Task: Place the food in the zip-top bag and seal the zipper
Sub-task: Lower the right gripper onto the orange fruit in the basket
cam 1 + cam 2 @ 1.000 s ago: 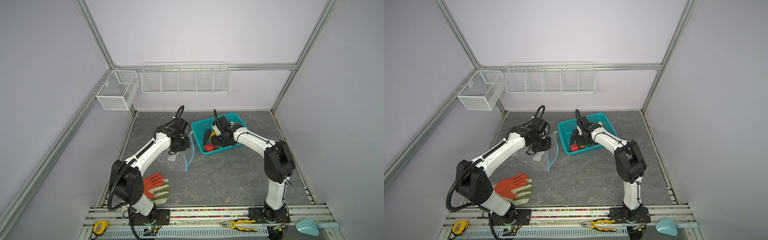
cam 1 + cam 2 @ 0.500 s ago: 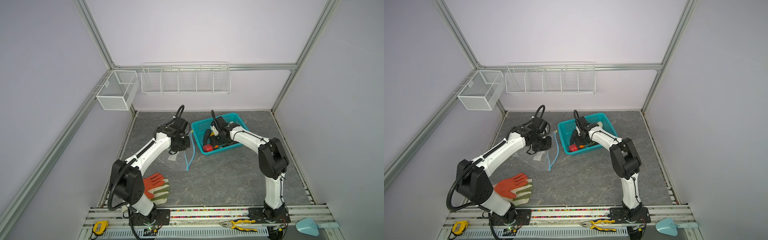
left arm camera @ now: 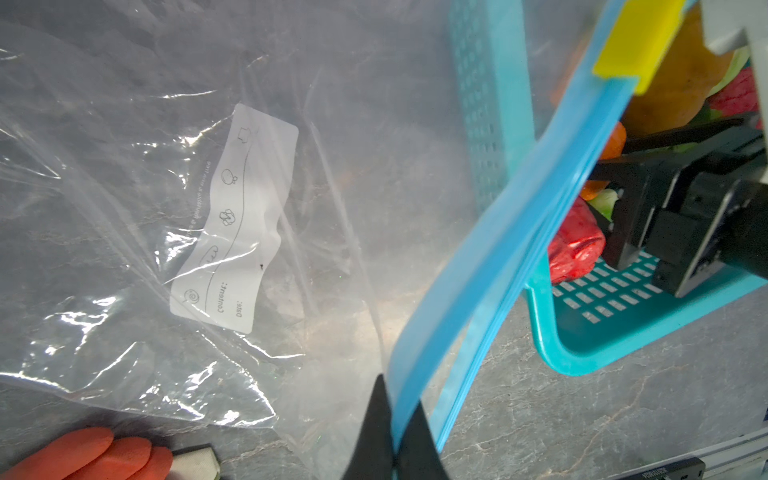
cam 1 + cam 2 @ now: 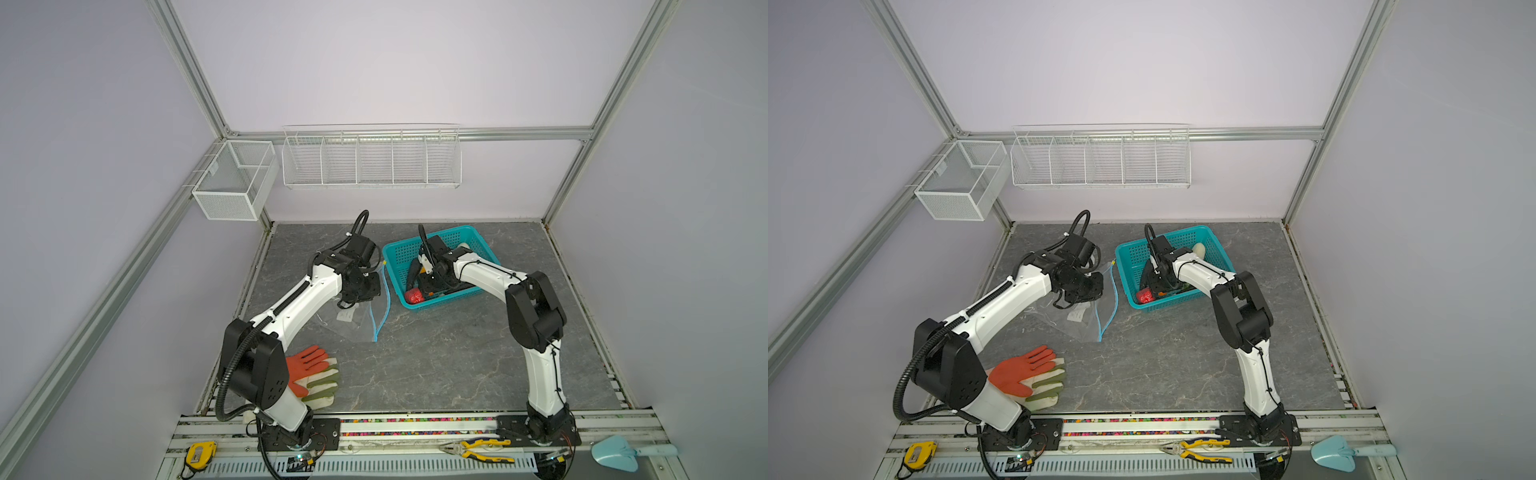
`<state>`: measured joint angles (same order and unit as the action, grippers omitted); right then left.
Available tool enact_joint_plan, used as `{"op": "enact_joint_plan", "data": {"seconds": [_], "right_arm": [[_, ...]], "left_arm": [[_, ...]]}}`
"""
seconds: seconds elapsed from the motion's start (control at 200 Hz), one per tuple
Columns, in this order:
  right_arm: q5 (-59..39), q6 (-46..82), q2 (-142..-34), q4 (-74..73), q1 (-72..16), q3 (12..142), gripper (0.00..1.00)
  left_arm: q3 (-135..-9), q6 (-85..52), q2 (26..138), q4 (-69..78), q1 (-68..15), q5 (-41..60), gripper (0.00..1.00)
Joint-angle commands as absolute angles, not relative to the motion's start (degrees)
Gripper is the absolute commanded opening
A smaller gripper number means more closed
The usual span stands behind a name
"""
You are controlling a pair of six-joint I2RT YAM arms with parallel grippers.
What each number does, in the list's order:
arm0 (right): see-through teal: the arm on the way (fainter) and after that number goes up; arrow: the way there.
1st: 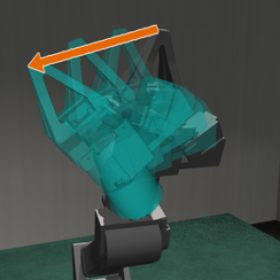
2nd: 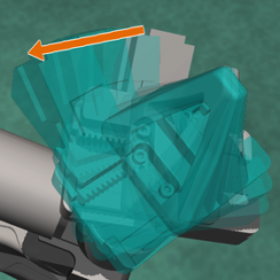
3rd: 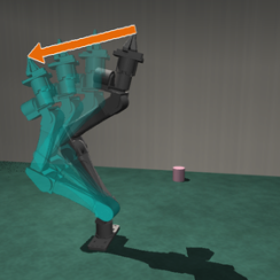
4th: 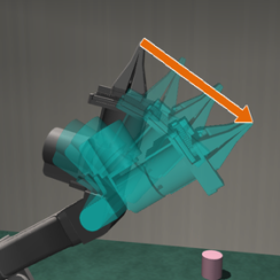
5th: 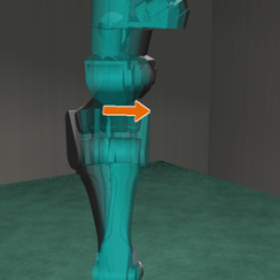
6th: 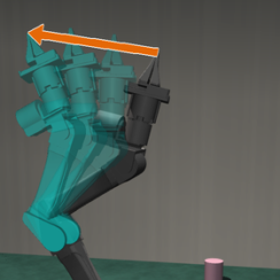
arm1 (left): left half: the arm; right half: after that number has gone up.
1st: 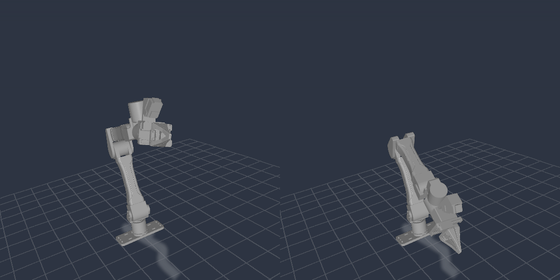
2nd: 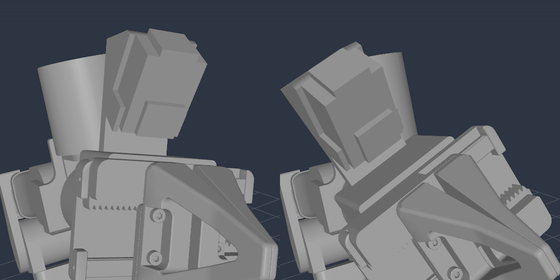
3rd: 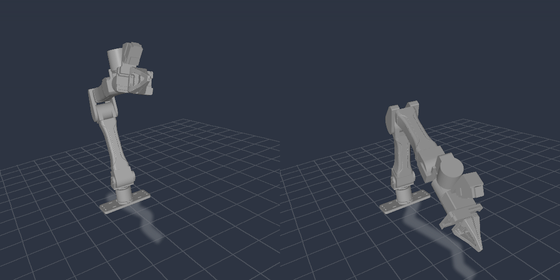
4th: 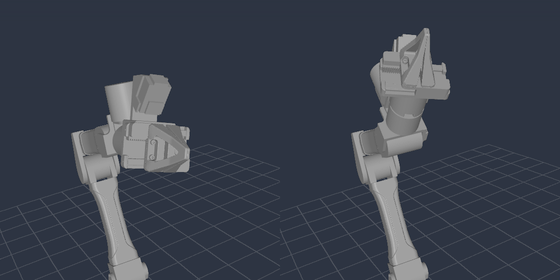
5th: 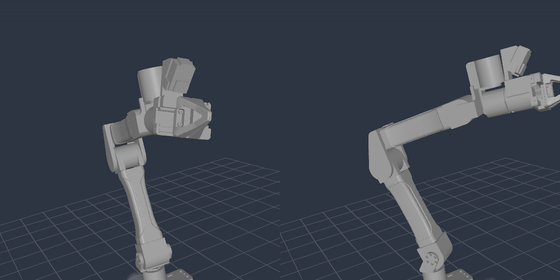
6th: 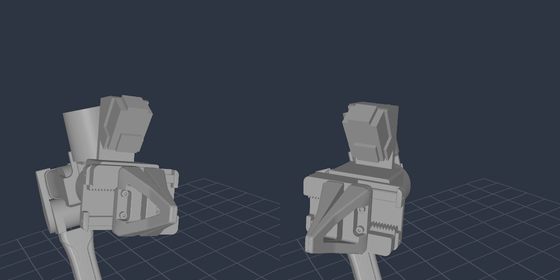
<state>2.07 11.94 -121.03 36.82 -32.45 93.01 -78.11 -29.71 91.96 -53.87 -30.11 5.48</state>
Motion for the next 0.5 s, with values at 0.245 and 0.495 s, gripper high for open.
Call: {"op": "enact_joint_plan", "data": {"seconds": [0.245,0.495], "right_arm": [[-0.26,11.8,-120.2,35.86,-32.16,92.87,0.53],[-0.79,12.13,-117.28,35.95,-30.97,91.26,0.5]], "left_arm": [[-78.42,-29.03,92.69,-55.47,-29.8,4.72,0.0],[-78.68,-29.01,92.04,-56.01,-29.79,3.95,0.0]]}}
